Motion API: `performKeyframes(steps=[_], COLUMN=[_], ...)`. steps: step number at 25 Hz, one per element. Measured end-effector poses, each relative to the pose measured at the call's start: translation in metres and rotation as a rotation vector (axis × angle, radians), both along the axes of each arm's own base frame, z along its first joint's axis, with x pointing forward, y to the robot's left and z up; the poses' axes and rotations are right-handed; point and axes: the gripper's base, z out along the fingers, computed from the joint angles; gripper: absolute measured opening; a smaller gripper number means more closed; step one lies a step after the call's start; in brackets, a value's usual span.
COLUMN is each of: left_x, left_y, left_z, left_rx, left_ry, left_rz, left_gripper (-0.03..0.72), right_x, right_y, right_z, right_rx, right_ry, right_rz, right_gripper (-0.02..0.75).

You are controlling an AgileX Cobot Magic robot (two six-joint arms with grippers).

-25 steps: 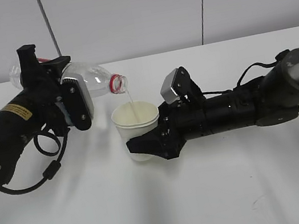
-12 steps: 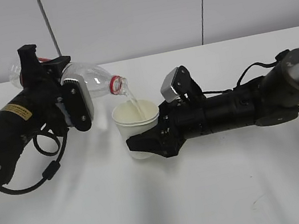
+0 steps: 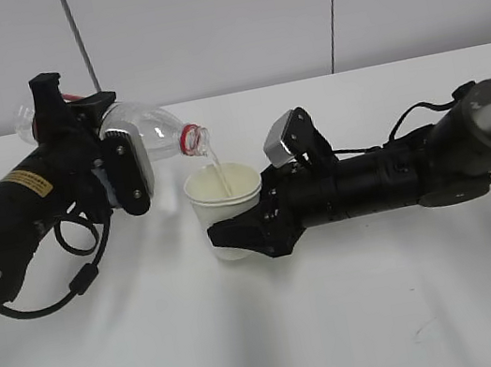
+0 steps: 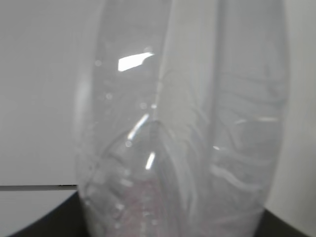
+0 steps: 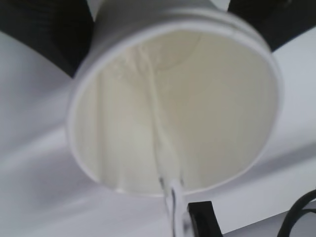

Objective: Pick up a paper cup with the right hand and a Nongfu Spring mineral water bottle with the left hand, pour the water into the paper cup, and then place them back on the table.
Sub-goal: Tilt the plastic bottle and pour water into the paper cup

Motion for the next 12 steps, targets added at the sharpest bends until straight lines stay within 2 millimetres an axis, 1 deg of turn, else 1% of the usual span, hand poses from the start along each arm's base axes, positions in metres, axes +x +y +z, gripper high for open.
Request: performKeyframes(steps=[12], left_x=[0.0001], left_y=[0.0001], left_z=[0.0002], left_rx=[0.016], left_ry=[-0.009], left_rz=[0.001], left_gripper=[0.347], right_x=[0.0000], right_y=[0.0000], right_z=[0.0000], right_rx=[0.000], right_ry=[0.000], right_rz=[-0.001], right_gripper=[0.531])
